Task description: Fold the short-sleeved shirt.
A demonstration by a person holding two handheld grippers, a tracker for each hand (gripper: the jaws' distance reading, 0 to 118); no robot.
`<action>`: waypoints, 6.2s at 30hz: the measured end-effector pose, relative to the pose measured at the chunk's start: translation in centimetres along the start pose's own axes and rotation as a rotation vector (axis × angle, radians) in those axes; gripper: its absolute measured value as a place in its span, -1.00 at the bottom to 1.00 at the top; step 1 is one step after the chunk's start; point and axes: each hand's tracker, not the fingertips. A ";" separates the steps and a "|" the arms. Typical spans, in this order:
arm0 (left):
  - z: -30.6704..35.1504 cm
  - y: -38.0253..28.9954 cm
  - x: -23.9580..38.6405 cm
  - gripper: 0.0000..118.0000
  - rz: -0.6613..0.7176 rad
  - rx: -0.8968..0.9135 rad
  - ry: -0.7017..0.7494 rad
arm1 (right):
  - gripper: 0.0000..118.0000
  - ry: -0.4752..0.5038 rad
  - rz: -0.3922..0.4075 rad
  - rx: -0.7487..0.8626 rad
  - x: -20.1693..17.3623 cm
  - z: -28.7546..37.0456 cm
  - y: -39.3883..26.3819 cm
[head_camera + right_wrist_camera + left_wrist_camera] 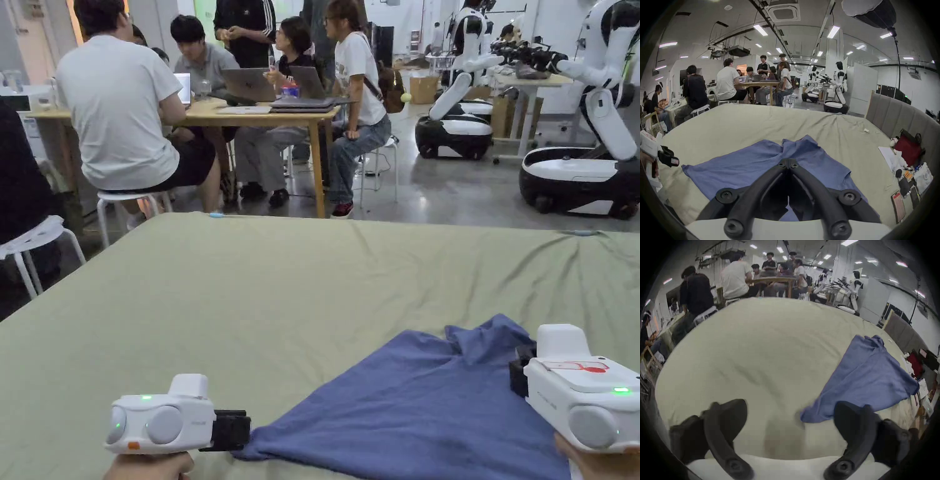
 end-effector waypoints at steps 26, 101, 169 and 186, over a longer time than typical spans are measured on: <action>-0.1 0.3 4.0 -0.98 -0.111 -0.021 -0.041 | -1.00 -0.090 -0.017 -0.095 6.6 -3.9 -0.4; 20.5 36.4 14.5 -0.98 -0.197 0.616 0.228 | -0.95 -0.173 -0.041 0.417 14.8 9.1 35.1; 14.3 -5.2 14.4 0.82 -0.295 0.396 0.036 | 0.87 -0.080 -0.007 0.035 4.3 16.3 -8.2; 13.9 -10.7 5.7 -1.00 -0.242 0.174 -0.006 | -1.00 -0.077 -0.035 -0.023 2.5 15.4 -8.7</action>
